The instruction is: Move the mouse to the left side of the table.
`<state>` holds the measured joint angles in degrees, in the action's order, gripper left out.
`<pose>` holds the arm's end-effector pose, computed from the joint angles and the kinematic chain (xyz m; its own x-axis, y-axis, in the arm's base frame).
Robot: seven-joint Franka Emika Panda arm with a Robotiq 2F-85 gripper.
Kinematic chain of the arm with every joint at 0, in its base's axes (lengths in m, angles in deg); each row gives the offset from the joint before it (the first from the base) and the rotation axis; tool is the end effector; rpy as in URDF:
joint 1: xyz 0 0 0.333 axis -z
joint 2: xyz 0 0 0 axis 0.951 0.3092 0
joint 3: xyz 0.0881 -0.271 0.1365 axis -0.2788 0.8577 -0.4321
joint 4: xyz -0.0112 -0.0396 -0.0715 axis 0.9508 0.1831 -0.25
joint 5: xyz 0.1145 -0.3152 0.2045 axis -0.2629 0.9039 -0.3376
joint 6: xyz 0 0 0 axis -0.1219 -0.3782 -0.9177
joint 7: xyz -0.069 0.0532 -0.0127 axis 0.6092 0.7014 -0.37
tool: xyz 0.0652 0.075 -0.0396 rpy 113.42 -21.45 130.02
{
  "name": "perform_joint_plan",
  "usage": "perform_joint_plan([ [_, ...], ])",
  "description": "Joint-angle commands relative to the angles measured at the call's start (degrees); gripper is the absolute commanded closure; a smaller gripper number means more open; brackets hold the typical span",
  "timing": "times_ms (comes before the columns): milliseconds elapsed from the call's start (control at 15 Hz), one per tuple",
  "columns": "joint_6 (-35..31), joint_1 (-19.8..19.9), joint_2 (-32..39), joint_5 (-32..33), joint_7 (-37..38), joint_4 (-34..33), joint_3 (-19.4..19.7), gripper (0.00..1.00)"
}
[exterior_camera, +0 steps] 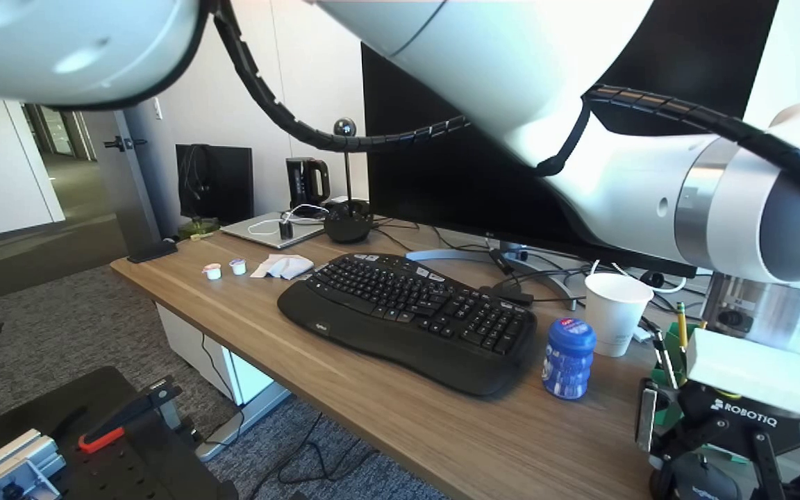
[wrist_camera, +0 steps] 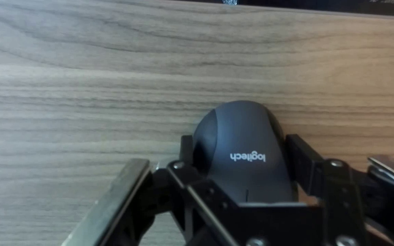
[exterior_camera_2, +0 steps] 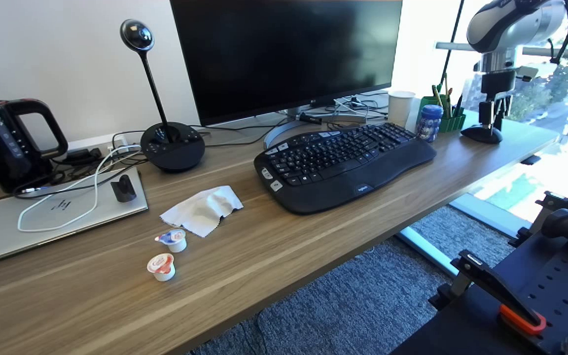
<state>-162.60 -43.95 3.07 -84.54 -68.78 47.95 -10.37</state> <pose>0.6433 -0.4014 0.1270 0.9608 0.1216 -0.2490 0.1214 -0.9925 -0.0164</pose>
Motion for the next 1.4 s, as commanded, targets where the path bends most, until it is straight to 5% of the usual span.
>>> perform_joint_plan([
  [0, 1.4, 1.0, 0.3, -0.9, -1.3, -2.2, -0.7, 0.58],
  [1333, -0.3, 3.7, -14.5, -0.8, 1.4, 14.8, 0.1, 0.58],
])
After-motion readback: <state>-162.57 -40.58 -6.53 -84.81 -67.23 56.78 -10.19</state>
